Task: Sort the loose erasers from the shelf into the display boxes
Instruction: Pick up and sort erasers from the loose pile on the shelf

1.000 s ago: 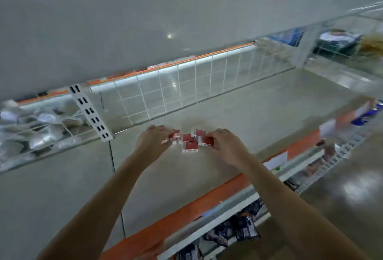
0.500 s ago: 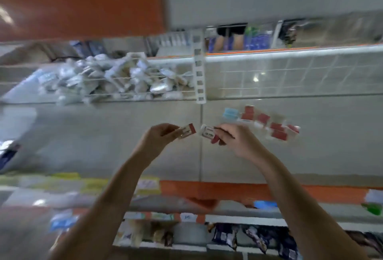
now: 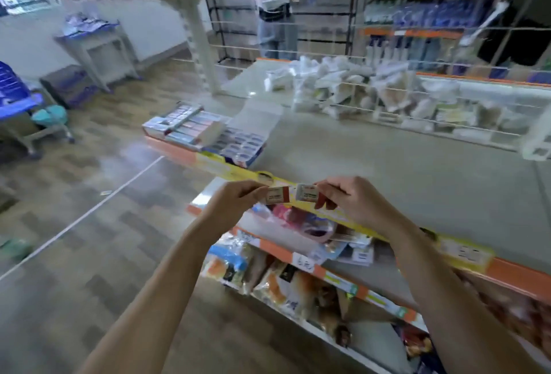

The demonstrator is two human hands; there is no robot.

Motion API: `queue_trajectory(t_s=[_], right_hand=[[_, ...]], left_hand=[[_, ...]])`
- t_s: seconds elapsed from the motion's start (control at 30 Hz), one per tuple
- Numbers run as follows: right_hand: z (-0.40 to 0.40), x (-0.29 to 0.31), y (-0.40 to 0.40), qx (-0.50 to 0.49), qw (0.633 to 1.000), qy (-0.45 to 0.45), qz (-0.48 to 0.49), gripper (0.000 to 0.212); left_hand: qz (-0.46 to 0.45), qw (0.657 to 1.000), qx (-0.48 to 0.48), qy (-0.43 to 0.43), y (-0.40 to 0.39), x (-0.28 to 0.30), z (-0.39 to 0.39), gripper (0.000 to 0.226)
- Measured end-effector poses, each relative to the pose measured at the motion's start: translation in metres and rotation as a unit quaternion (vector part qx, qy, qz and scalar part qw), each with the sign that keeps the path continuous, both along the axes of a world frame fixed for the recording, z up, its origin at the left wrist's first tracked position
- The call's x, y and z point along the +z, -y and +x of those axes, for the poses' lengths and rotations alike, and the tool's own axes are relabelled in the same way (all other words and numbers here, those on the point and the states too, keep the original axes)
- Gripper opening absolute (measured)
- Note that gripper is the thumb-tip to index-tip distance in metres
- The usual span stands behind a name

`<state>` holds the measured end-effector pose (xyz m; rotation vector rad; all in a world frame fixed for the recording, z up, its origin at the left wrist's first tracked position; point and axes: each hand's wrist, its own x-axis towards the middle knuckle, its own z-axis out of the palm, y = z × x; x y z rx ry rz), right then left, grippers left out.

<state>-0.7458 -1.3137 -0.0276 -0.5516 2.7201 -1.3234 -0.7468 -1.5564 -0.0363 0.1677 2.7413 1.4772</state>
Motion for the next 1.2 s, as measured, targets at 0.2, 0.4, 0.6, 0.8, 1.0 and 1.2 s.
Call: queue_trajectory(t_s=[0.2, 0.4, 0.6, 0.8, 1.0, 1.2], right_hand=[[-0.040, 0.004, 0.107, 0.032, 0.999, 0.002, 0.014, 0.024], [-0.116, 0.009, 0.189, 0.039, 0.999, -0.011, -0.026, 0.015], [-0.207, 0.023, 0.259, 0.016, 1.000, 0.005, -0.026, 0.022], [-0.265, 0.017, 0.315, 0.014, 0.998, 0.061, -0.007, 0.019], [-0.297, 0.017, 0.359, -0.032, 0.995, 0.029, 0.088, 0.022], [-0.299, 0.009, 0.388, -0.110, 0.982, 0.080, 0.134, 0.025]], left_hand=[[0.020, 0.998, 0.055, 0.002, 0.099, -0.002, -0.017, 0.020], [0.009, 0.997, 0.080, -0.004, 0.190, 0.001, -0.078, 0.013], [0.008, 0.996, 0.083, -0.003, 0.267, 0.011, -0.158, 0.012], [0.006, 0.998, 0.060, 0.013, 0.321, 0.012, -0.227, 0.011], [-0.009, 0.999, -0.030, 0.013, 0.353, 0.017, -0.290, 0.012], [-0.028, 0.985, -0.168, 0.028, 0.372, 0.006, -0.346, 0.010]])
